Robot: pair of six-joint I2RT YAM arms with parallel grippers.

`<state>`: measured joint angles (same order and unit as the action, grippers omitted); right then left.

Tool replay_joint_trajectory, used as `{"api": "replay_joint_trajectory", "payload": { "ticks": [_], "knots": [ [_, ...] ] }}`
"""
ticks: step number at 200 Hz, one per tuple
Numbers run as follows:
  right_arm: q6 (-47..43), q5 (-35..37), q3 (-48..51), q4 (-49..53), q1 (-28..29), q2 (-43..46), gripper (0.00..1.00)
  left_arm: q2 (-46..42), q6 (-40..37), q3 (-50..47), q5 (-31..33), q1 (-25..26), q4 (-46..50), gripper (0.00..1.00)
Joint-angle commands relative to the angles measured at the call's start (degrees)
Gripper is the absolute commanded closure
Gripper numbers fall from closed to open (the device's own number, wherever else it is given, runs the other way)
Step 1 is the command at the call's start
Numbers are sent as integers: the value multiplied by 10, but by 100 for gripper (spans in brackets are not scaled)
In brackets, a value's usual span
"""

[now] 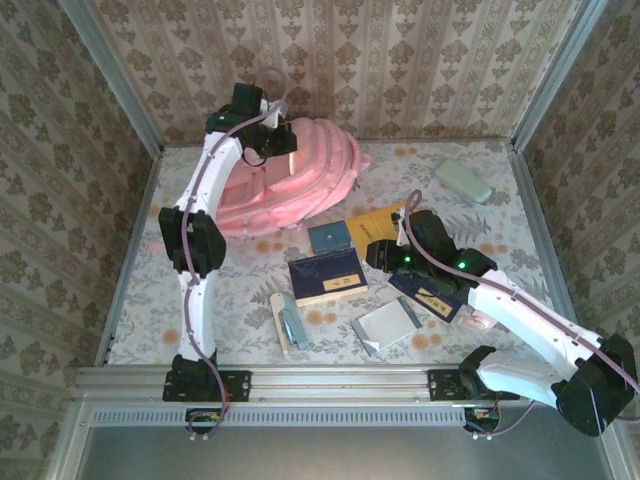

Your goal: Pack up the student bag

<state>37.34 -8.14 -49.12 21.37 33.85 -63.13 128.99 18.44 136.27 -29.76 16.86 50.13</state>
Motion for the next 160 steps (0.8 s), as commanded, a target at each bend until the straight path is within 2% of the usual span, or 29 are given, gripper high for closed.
{"api": "replay_joint_trajectory", "payload": {
  "ticks": [1,20,44,71,88,114,137,160],
  "knots": [
    [-60,-14,-13,-43,10,-23,61,-54,53,-2,-52,-11,-56,100],
    [-129,-1,24,-150,26,-27,57,-66,105,-27,-55,-3,-76,100],
    [-288,41,86,-319,54,-34,54,-81,139,-56,-42,7,-84,100],
    [-381,33,82,-389,55,-106,51,-87,193,-89,-34,12,-94,100],
    [-405,19,86,-453,57,-159,50,-97,232,-124,-38,13,-118,100],
    [-412,42,67,-506,59,-251,49,-110,279,-150,-27,18,-126,100],
    [-403,39,59,-563,62,-305,50,-116,312,-154,-18,21,-123,100],
    [-378,7,45,-586,63,-349,54,-119,327,-152,2,23,-113,100]
  ]
}}
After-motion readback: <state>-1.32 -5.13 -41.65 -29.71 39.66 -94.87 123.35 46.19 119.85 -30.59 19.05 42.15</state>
